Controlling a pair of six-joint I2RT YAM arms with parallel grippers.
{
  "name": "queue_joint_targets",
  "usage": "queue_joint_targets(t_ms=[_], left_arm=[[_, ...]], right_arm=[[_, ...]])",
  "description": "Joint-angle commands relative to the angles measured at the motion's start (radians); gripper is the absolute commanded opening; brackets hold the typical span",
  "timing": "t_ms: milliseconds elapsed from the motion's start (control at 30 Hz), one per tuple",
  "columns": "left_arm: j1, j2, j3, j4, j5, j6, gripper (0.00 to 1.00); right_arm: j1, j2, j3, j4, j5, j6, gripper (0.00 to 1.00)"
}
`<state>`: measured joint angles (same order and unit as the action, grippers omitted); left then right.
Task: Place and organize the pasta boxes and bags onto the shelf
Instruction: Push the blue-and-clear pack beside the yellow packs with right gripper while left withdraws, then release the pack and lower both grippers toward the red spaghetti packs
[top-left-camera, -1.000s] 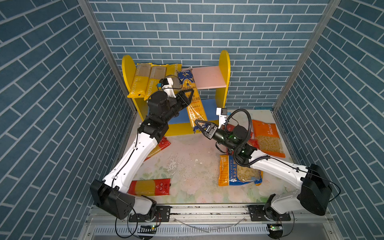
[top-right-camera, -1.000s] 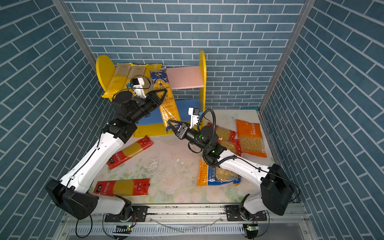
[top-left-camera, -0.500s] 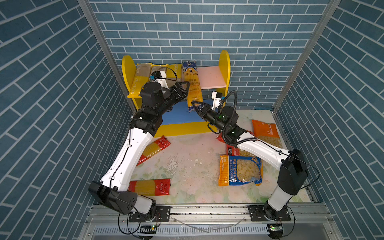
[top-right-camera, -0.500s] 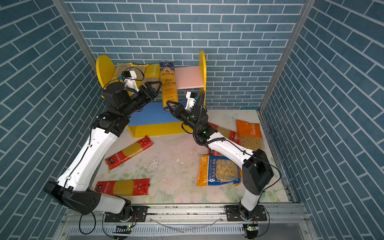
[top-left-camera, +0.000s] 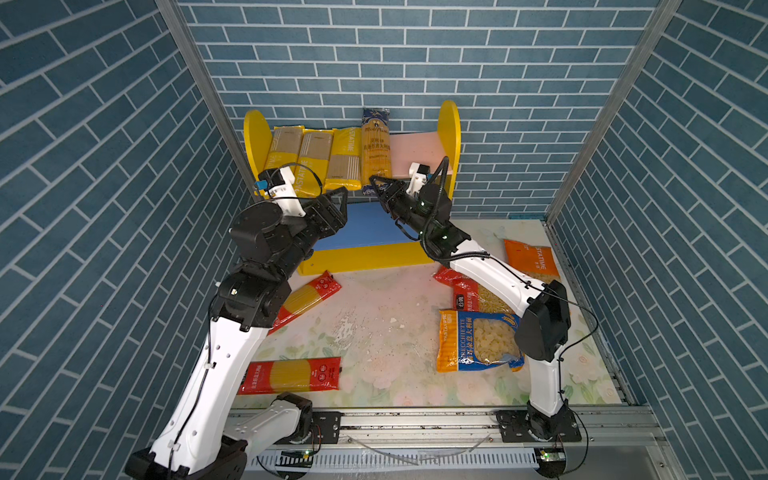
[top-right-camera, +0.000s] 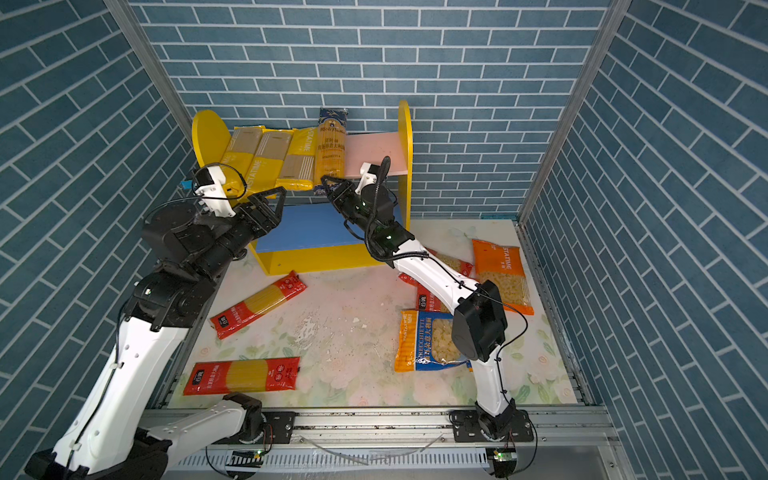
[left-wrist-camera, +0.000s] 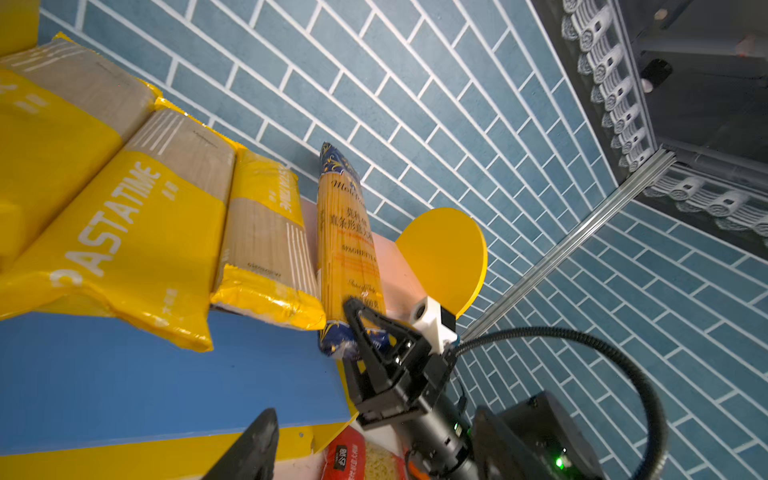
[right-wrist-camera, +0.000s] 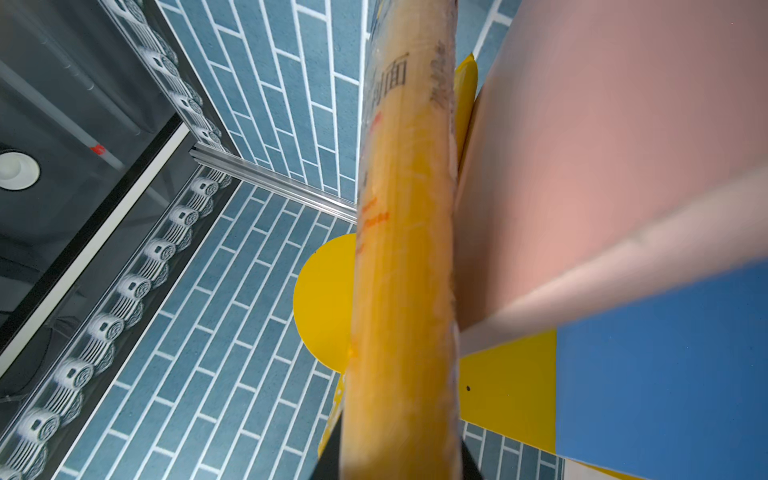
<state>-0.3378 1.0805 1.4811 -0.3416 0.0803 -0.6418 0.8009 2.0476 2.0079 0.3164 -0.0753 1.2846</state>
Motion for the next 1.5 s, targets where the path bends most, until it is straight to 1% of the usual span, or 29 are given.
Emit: queue_joint_targets(t_ms=[0,67,200,300,500,633,733,833,967,1067,1167,1333,1467], left_arm=[[0.006,-0.006,-0.032,-0.033,-0.016,0.025,0.74],[0.007,-0.014,-0.043,-0.033,-0.02,0.028,0.74],[0.006,-0.023,-0.052,-0.037,-0.018,0.032,0.74],[0.006,-0.028,-0.066,-0.033,-0.011,0.028,0.74],[0.006,-0.049,-0.095,-0.021,-0.003,0.027,0.74],[0.007,-0.079,-0.124,-0.027,0.004,0.065,0.74],[0.006,-0.119,-0.179,-0.028,0.0,0.09,0.74],[0.005,-0.155,-0.228,-0.027,0.009,0.109,0.75],[0.003,-0.2,-0.305,-0.016,0.011,0.11,0.75],[-0.007,-0.245,-0.364,-0.046,-0.017,0.117,0.74],[-0.01,-0.286,-0.422,-0.057,-0.052,0.107,0.75],[-0.012,-0.292,-0.439,-0.088,-0.065,0.119,0.75],[-0.013,-0.295,-0.486,-0.126,-0.095,0.123,0.75]], right_arm=[[0.008,0.008,0.143,0.048,0.023,-0.023,0.18],[0.013,0.016,0.157,0.026,0.032,-0.026,0.26],[0.021,0.011,0.159,0.003,0.032,-0.04,0.47],[0.021,-0.009,0.138,0.005,0.032,-0.062,0.53],[0.024,-0.042,0.092,0.011,0.024,-0.073,0.55],[0.039,-0.094,0.032,0.018,0.005,-0.125,0.67],[0.054,-0.179,-0.087,0.031,0.02,-0.191,0.73],[0.062,-0.244,-0.204,0.061,0.022,-0.218,0.75],[0.063,-0.294,-0.334,0.084,-0.007,-0.22,0.76],[0.067,-0.327,-0.419,0.1,-0.052,-0.222,0.76],[0.068,-0.346,-0.437,0.075,-0.058,-0.251,0.76],[0.069,-0.345,-0.434,0.04,-0.06,-0.283,0.76],[0.07,-0.35,-0.484,0.021,-0.072,-0.306,0.7]])
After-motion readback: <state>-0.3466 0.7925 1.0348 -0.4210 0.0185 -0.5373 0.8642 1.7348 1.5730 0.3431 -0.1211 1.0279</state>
